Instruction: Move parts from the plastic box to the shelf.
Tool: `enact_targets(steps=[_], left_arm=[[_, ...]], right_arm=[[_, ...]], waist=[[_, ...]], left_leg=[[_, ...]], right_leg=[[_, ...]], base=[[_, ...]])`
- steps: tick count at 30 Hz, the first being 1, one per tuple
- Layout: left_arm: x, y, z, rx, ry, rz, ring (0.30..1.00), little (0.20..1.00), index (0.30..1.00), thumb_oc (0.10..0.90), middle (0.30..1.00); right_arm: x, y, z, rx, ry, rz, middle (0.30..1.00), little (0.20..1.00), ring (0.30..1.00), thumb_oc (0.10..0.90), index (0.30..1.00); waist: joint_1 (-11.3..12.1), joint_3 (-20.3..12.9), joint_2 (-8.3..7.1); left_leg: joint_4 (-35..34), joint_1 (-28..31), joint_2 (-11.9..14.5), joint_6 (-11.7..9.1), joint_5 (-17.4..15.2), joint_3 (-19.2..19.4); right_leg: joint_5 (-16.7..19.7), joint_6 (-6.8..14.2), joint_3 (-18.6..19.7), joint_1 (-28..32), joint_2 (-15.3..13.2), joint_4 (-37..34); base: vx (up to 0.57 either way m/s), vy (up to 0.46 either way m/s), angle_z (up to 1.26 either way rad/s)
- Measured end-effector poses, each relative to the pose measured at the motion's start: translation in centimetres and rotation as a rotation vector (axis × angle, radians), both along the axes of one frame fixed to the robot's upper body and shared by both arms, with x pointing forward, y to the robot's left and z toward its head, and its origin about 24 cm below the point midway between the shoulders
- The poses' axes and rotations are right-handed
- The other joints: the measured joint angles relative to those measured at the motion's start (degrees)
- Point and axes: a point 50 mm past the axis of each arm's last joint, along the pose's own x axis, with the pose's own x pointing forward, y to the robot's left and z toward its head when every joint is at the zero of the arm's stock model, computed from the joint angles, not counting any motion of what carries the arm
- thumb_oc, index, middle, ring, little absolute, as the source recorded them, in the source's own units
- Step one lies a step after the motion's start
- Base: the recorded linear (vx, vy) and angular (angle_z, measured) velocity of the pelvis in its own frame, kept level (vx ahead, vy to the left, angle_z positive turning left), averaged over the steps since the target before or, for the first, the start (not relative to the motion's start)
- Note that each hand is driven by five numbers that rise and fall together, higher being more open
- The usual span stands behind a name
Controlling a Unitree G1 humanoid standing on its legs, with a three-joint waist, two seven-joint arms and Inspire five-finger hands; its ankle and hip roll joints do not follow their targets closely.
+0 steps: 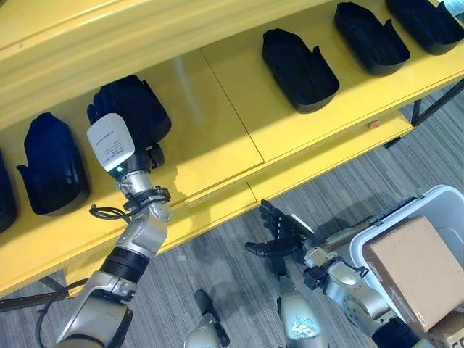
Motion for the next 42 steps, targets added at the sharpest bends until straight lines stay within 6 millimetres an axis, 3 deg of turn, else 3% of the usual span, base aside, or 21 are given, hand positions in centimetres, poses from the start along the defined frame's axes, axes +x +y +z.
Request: enact_targets(steps=[8, 18, 27, 42], left_arm=[[-0.6, -1.8, -0.9, 0.026, 0.071, -0.145, 1.0, 1.0, 1.0, 0.9, 1.0], [-2.5, -1.9, -4.5, 0.006, 0.221, -0.21, 1.0, 1.0, 1.0, 0.9, 1.0], [-2.6, -2.2, -4.5, 0.05, 0.238, -0.233, 1.0, 1.0, 1.0, 0.9, 1.0], [-3.1, -2.4, -5.9, 0.086, 0.323, -0.244, 1.0, 1.0, 1.0, 0.9, 1.0]], right_arm=[[0.0, 0.1, 0.0, 0.003, 0.0, -0.001, 1.0, 1.0, 1.0, 0.9, 1.0], [0.2, 0.0, 0.1, 0.036, -0.005, -0.032, 1.0, 1.0, 1.0, 0.9, 1.0], [0.2, -0.1, 0.1, 0.034, -0.005, -0.034, 1.0, 1.0, 1.0, 0.9, 1.0], [0.3, -0.3, 0.2, 0.031, -0.008, -0.04, 1.0, 1.0, 1.0, 0.9, 1.0]], waist=[[0.48, 0.0, 0.0], [1.47, -0.42, 0.78], [1.67, -1.2, 2.12], [1.44, -1.32, 2.32]], left_leg=[[0.01, -0.33, -0.08, 0.0, 0.02, -0.59], [0.01, -0.34, -0.2, 0.06, 0.03, -0.65], [0.0, -0.29, -0.2, 0.09, 0.02, -0.72], [0.01, 0.08, -0.28, 0.21, 0.09, -0.75]], right_leg=[[0.04, -0.05, -0.12, -0.28, -0.01, 0.0], [0.0, -0.01, -0.15, -0.29, -0.17, -0.01], [-0.01, 0.0, -0.2, -0.2, -0.18, -0.02], [-0.01, 0.01, -0.21, 0.16, -0.25, -0.02]], base=[[0.0, 0.001, 0.0], [0.0, 0.004, 0.0], [0.0, 0.0, 0.0], [0.0, 0.0, 0.0]])
